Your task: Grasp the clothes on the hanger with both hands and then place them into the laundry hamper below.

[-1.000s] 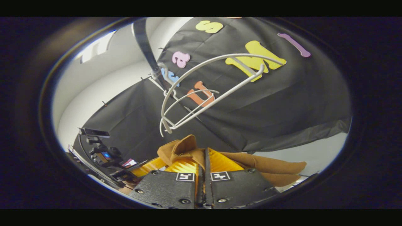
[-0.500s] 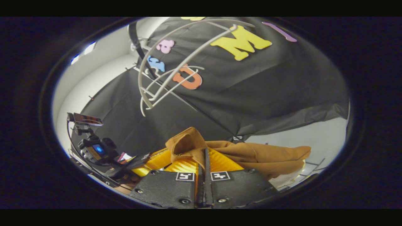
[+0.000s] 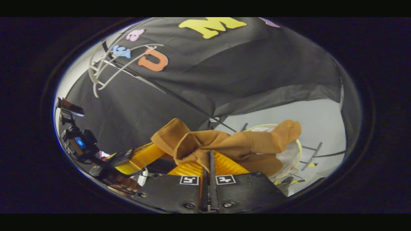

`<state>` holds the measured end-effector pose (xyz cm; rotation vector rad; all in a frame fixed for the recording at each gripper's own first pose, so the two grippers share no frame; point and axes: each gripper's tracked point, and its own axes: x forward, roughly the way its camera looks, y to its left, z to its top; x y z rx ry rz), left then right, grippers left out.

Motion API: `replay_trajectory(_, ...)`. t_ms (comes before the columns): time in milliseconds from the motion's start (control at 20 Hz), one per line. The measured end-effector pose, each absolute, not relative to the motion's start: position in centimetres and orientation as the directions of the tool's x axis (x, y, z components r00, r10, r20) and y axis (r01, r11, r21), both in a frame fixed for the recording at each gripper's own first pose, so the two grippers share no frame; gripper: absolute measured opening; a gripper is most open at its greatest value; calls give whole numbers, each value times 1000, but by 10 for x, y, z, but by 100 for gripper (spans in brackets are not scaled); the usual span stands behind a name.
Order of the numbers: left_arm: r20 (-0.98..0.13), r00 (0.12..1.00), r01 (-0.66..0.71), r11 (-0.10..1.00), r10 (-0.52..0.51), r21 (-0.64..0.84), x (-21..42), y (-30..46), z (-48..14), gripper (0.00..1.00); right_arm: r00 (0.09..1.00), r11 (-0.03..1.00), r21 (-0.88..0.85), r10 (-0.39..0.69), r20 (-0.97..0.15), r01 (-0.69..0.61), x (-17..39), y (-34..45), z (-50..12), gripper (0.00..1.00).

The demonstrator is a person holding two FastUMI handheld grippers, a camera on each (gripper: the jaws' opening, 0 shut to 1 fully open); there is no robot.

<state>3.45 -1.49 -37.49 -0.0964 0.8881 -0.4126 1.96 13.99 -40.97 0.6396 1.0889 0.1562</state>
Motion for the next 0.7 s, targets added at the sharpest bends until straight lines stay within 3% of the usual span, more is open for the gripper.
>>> replay_trajectory(200, -812, 475, 294, 931, -339, -217, 25, -17, -409, 0, 391, 830, 475, 350, -851, 291, 11, 123, -450, 7)
replay_trajectory(300, -850, 429, 295, 937, -305, -188, 21, -15, -438, 7, 338, 847, 425, 317, -886, 319, 3, 114, -460, 17)
replay_trajectory(350, -884, 372, 306, 937, -281, -170, 11, -11, -458, 29, 313, 862, 386, 286, -906, 329, -2, 105, -459, 31)
replay_trajectory(400, -911, 319, 314, 936, -262, -159, 4, -7, -474, 22, 304, 873, 352, 253, -919, 337, -2, 98, -460, 37)
replay_trajectory(450, -933, 258, 316, 935, -250, -163, -10, -4, -488, 39, 302, 881, 324, 223, -927, 345, -1, 95, -462, 46)
replay_trajectory(500, -942, 223, 315, 933, -250, -174, -23, -3, -496, 39, 305, 885, 310, 205, -930, 348, -1, 91, -459, 49)
replay_trajectory(550, -947, 199, 311, 932, -253, -183, -30, -1, -499, 50, 311, 889, 298, 190, -931, 348, -2, 88, -459, 66)
replay_trajectory(700, -947, 177, 313, 928, -267, -203, -34, 0, -500, 85, 321, 916, 209, 95, -942, 343, -1, 68, -464, 84)
